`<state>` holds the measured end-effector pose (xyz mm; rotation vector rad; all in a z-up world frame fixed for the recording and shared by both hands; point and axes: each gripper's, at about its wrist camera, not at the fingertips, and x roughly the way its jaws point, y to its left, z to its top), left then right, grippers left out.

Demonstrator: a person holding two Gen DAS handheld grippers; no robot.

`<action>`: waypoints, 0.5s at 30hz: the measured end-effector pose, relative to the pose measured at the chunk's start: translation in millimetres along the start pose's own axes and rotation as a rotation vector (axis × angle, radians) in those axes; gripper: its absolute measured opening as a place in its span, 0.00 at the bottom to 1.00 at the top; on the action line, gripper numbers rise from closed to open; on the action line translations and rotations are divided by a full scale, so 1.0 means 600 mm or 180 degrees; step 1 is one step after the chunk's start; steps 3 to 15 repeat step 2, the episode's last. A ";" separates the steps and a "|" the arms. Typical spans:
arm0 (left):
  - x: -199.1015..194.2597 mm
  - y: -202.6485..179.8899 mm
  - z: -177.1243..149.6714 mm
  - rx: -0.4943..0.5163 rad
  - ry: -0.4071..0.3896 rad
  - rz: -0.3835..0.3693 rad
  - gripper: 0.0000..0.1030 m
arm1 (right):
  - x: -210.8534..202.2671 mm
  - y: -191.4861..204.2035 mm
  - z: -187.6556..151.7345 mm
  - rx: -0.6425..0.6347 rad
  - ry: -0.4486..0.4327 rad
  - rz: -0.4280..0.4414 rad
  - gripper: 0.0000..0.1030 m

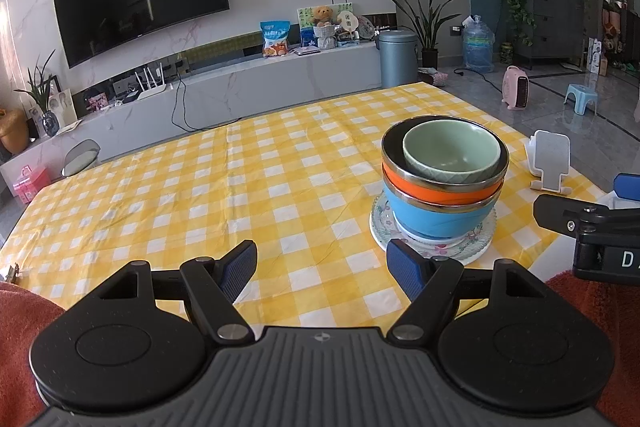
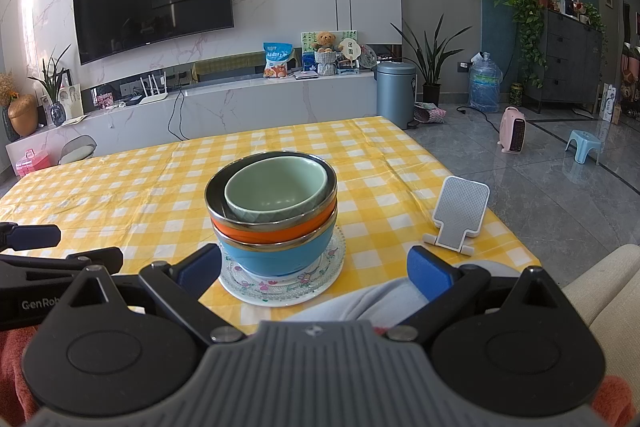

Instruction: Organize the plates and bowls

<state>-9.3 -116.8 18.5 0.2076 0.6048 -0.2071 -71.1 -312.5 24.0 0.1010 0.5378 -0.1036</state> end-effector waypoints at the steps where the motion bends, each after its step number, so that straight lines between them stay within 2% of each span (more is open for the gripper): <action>1: 0.000 0.000 0.000 -0.0003 0.0003 -0.0001 0.84 | 0.000 0.000 0.000 0.0000 0.0001 -0.0001 0.94; 15: 0.000 0.000 -0.001 -0.0004 0.0005 -0.0003 0.84 | 0.000 0.000 0.000 -0.0001 0.0001 0.0000 0.94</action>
